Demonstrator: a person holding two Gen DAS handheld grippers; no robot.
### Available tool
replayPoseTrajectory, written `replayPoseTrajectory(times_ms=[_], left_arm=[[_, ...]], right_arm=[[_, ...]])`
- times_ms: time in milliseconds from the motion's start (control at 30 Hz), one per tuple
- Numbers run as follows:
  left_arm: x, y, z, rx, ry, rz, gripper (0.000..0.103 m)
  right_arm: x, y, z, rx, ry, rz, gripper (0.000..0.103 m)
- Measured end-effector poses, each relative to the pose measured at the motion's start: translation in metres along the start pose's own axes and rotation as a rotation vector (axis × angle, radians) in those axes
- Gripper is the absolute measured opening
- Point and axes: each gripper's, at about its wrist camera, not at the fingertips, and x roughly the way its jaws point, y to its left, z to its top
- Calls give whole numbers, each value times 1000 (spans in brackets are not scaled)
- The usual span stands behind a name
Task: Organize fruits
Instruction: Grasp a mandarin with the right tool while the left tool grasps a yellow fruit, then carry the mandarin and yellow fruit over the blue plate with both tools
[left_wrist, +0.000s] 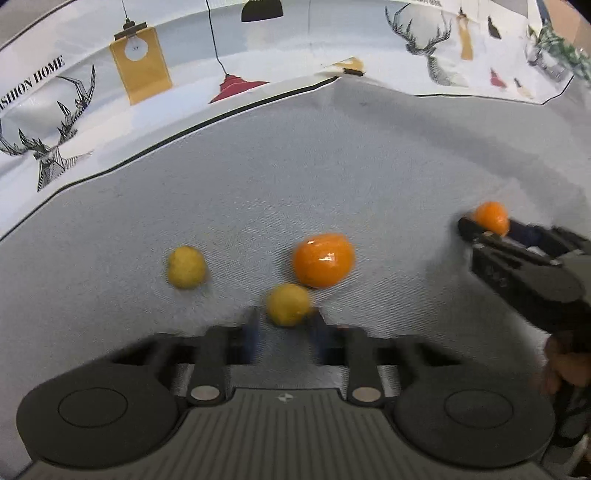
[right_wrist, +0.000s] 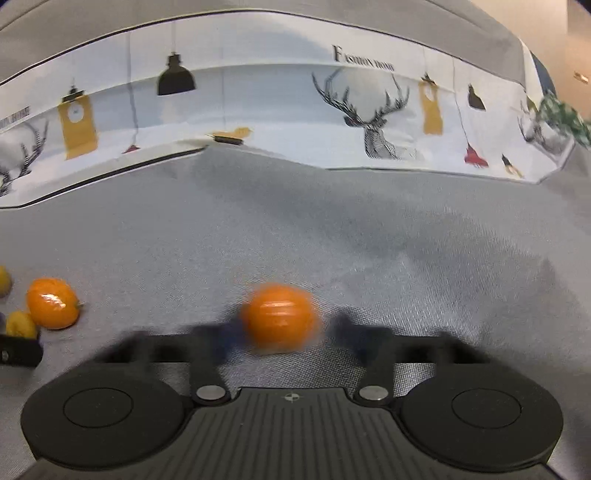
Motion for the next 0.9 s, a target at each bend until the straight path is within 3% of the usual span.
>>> replayPoseTrajectory(times_ms=[167, 400, 667, 900], left_arm=[[-27, 1, -5, -9, -14, -24, 26], [-102, 11, -38, -69, 5, -29, 26], [-196, 35, -105, -121, 34, 27, 26], [-277, 65, -166, -189, 5, 88, 26]], right_arm=[[-10, -2, 10, 50, 107, 0, 40], [-68, -5, 12, 151, 212, 103, 40], [-169, 28, 0, 123, 222, 253, 40], [-256, 72, -10, 74, 217, 400, 40]])
